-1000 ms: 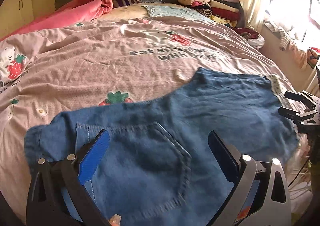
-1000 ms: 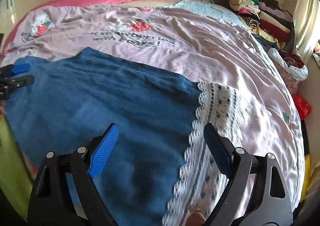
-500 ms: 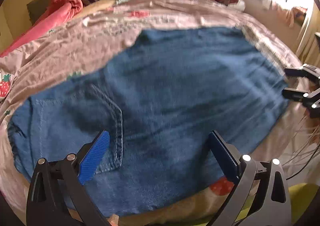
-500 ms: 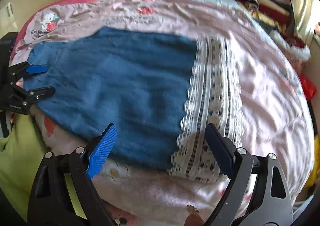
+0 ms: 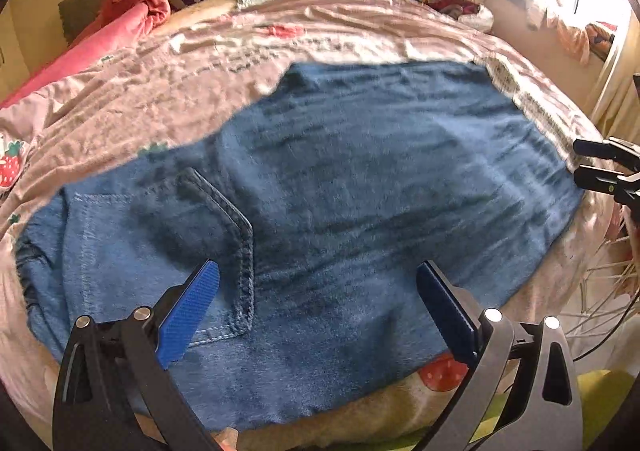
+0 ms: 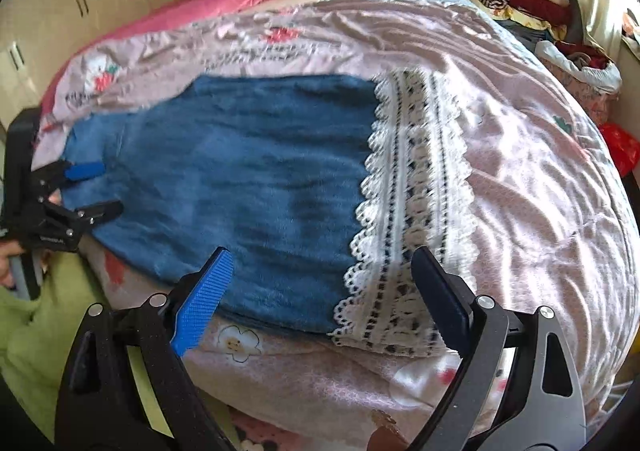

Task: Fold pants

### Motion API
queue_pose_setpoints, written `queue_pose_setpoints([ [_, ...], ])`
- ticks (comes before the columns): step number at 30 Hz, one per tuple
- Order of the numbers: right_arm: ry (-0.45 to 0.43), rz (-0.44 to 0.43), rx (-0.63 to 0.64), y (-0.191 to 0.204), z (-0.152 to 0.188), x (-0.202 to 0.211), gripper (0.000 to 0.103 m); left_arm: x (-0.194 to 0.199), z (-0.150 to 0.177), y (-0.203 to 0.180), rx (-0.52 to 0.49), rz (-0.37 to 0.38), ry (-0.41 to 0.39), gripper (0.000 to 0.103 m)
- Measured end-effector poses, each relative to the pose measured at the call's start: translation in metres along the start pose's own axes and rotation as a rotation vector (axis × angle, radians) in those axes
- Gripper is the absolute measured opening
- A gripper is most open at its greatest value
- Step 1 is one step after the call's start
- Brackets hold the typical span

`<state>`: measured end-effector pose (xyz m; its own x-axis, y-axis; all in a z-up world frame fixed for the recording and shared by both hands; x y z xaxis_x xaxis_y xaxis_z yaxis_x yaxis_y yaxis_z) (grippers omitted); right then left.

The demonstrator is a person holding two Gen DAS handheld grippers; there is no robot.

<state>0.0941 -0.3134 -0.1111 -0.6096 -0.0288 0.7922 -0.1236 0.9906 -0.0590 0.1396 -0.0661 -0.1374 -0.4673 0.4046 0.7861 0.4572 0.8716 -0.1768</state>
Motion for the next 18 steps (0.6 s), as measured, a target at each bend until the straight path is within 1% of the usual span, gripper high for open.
queue_pose_setpoints([
  [2,-0.011,0.019,-0.002,-0.006,-0.004,0.006,0.085,0.007,-0.005,0.0,0.005,0.005,-0.022,0.099],
  [10,-0.058,0.046,-0.033,-0.025,-0.016,0.026,0.087,0.044,-0.029,-0.012,0.005,0.022,-0.119,0.099],
  [18,-0.094,0.06,-0.051,-0.037,-0.024,0.038,0.088,0.059,-0.055,-0.025,-0.021,0.03,-0.159,0.099],
])
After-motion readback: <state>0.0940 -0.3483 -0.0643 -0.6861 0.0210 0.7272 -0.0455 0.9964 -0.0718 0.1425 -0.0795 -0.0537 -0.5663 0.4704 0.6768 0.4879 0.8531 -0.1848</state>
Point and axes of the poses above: each gripper's, at about its wrist camera, not at the fingertips, and x roughly against the way its jaws point, y to its left, z to its underside, the point moved 9 cm from there along -x, roughly the way its jaws point, and after that the axes turned 14 degrees about z, right-handed, at the moved point
